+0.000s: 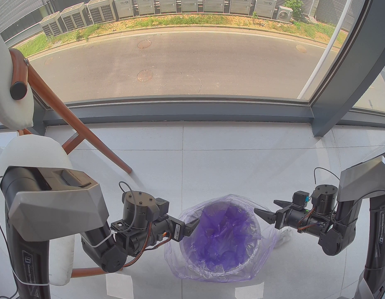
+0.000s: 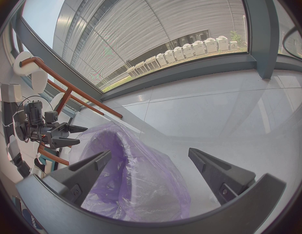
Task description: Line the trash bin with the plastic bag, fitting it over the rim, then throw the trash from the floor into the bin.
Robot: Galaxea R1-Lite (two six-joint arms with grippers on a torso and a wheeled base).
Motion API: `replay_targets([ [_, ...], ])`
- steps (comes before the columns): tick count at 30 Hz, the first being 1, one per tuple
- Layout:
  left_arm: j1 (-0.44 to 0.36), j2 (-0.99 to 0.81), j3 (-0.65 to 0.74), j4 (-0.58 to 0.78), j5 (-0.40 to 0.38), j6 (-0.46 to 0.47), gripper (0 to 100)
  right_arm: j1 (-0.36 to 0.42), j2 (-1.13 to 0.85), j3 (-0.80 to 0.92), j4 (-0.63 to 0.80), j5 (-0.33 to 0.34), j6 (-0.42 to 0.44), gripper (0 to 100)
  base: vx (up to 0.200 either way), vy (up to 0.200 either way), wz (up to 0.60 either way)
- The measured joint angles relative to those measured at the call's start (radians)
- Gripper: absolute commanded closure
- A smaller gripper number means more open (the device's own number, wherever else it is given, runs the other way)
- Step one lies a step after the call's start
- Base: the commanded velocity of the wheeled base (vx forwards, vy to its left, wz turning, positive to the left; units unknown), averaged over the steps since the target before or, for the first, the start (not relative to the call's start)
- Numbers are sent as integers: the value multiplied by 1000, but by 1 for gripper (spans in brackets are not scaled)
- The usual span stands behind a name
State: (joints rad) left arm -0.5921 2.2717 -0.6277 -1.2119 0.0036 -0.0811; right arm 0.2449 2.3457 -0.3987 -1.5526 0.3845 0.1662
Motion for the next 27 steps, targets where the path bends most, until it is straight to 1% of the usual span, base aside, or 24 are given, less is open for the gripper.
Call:
replay_targets([
  [3,2,20,-13,0,2,0,0,1,14,-7,-1,0,0,0,0,0,0],
  [4,3,25,-21,0,3,0,0,1,20,-11,0,0,0,100,0,0,0],
  [13,7,57,-65,-1,10,-3,0,0,81,-78,0,-1,5,100,0,0,0],
  [26,43,74,-79,-3,10,-4,0,0,100,-87,0,-5,5,100,0,0,0],
  [27,45,74,-81,-3,10,-4,100,0,100,-87,0,-6,5,100,0,0,0],
])
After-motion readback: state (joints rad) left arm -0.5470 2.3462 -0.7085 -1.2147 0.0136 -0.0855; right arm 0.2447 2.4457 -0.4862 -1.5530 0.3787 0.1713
